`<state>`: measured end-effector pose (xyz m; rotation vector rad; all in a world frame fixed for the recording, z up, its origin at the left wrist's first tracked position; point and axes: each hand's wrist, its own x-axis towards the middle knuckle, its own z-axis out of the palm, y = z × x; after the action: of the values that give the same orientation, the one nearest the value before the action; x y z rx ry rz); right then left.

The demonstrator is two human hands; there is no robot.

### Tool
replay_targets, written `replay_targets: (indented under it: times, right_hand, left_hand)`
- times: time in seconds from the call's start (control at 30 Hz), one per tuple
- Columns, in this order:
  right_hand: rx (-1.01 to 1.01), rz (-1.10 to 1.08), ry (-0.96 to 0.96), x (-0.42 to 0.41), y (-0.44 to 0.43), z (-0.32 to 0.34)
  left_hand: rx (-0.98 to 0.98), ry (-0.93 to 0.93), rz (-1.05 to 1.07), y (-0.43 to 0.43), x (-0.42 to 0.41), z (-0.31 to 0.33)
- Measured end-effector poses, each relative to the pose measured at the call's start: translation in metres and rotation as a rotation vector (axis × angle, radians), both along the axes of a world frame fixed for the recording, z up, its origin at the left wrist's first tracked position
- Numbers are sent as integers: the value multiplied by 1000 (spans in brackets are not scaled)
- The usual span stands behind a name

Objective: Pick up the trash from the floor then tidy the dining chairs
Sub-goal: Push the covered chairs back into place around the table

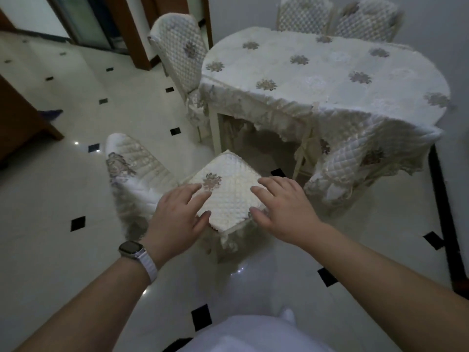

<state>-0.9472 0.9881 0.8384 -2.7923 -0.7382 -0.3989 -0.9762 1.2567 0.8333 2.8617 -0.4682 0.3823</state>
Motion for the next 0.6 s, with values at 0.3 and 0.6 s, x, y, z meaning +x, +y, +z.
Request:
replay_targets:
  times: [0.3,0.6]
  right_hand:
    - [-62,47,18,-53,226,7]
    - [-154,90,5,-68,317,4]
  left_hand:
    - [-16,-17,137,209,-80,8]
    - [13,-41,174,318,-115,-9]
